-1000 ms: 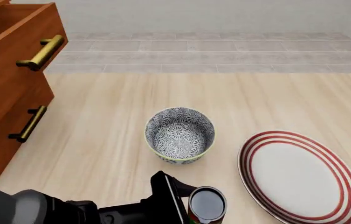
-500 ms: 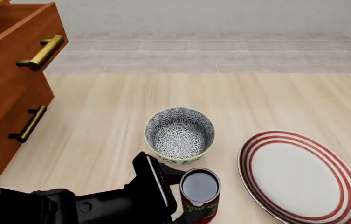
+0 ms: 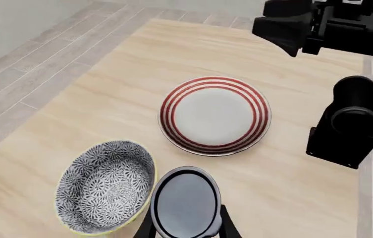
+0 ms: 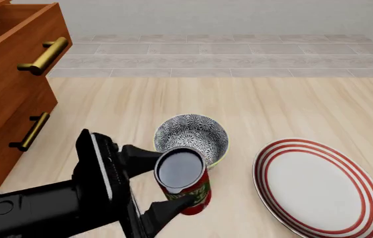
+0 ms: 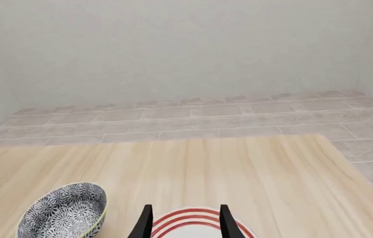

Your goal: Put the ketchup in the top drawer of the cabinet.

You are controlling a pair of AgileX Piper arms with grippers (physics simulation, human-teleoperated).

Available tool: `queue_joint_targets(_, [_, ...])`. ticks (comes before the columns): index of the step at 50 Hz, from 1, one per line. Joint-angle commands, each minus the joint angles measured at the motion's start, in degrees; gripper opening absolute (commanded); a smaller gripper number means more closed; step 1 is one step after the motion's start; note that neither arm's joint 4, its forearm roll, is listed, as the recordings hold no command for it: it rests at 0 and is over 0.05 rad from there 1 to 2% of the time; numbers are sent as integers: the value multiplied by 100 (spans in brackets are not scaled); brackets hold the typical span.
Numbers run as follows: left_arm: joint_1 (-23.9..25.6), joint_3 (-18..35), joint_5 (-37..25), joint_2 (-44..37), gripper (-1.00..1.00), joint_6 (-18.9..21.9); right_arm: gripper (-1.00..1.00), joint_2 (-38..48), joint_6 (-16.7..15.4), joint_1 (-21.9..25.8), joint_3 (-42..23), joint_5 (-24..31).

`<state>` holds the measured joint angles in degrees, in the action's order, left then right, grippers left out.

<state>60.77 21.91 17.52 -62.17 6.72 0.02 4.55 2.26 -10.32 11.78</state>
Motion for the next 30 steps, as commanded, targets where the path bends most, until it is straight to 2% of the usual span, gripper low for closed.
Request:
queue_joint_targets(1, [-496,208,-1034,1152,-100,-94,100,-1,-15,71,-68,8])
queue_joint_targets(2, [-512,284,-1145,1203,-100,-221,100,-1,-13,67,-78,14])
queue_joint_targets(4, [-509,344,-1267,1397,-100,-220,100,0,-73,63,-72,31])
queue_joint_targets(11, [-657,649,-2001,2001,-100,13,100,0,-143,67,-73,51])
queue_joint_targets(12, [-694,785,-2237,2134,-100,-145,100,0,-142,64,-75,63])
queue_joint_targets(15, [-689,925,-2571,2388,-100,32,100,3,-255,23,23,89])
queue_joint_targets(19, [-748,1140,-2994,2625,-100,9,100,3,-221,49,4,108])
queue_joint_targets(21, [-975,1147,-3174,2892,-100,350,100,3,-218,51,-15,123])
queue_joint_targets(24, [-961,1300,-3379,2945,-100,230,100,3,-220,58,-1,111])
queue_joint_targets(30, [-1474,1525,-3829,3311,-100,393,100,3,-238,80,15,98])
